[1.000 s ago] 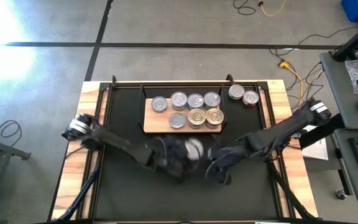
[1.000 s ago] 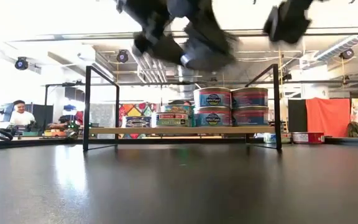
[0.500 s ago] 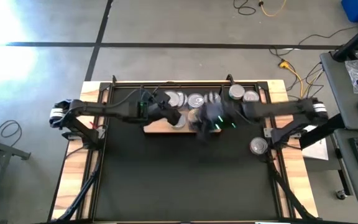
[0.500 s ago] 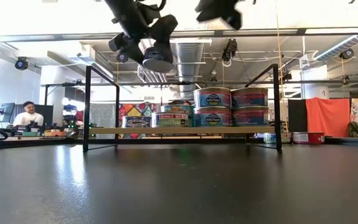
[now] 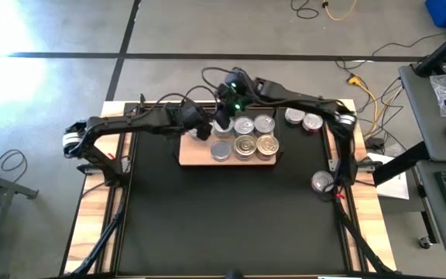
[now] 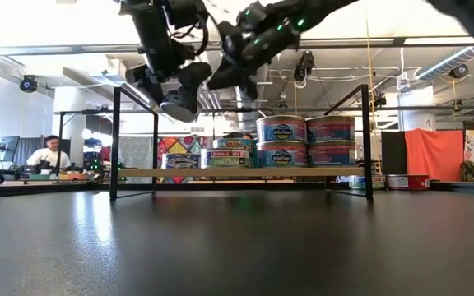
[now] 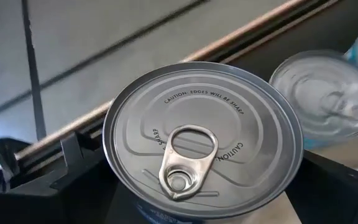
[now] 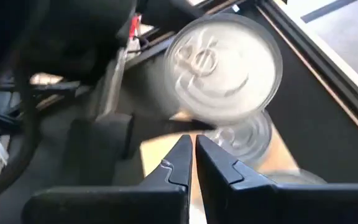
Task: Stack canned seafood by type on shelf
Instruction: Stack the center blue tuna can on the blue tuna can
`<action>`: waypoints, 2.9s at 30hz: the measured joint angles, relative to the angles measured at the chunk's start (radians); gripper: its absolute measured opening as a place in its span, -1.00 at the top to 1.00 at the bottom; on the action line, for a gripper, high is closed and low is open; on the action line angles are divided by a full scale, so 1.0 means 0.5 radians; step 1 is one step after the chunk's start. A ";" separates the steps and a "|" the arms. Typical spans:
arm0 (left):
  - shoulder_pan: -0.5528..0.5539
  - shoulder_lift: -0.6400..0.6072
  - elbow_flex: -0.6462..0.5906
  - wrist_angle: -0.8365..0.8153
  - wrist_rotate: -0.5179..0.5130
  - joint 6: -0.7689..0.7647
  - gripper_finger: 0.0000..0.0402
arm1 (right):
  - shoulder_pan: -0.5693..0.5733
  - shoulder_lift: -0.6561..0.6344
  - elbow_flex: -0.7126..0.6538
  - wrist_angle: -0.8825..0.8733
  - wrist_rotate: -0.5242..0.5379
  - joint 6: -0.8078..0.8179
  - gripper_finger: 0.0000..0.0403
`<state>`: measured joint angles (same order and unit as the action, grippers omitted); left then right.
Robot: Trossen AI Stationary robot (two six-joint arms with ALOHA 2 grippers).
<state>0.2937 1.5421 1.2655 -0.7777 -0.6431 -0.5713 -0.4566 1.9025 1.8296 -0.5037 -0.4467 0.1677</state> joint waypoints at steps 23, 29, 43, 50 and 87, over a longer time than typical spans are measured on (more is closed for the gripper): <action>-0.034 0.032 0.025 -0.198 -0.015 -0.758 -0.86 | -0.278 0.500 0.581 -0.049 -0.977 -0.235 0.94; -0.063 0.034 0.148 -0.440 -0.115 -0.691 -0.86 | -0.321 0.495 0.581 -0.047 -1.084 -0.286 0.94; -0.159 0.409 0.722 -0.500 -0.805 -0.874 -0.86 | -0.508 0.270 0.581 -0.076 -1.271 -0.405 0.94; -0.264 0.880 1.408 -0.980 -1.103 -1.213 -0.86 | -0.687 0.115 0.580 -0.233 -1.269 -0.512 0.94; -0.612 1.240 1.438 -1.586 -1.050 -3.428 -0.86 | -0.418 -0.925 -0.156 -0.662 -0.725 -0.519 0.94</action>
<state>-0.0124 2.1620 1.9845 -1.5707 -1.1680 -2.2855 -0.6658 1.4399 1.7515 -0.8346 -0.8094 -0.0917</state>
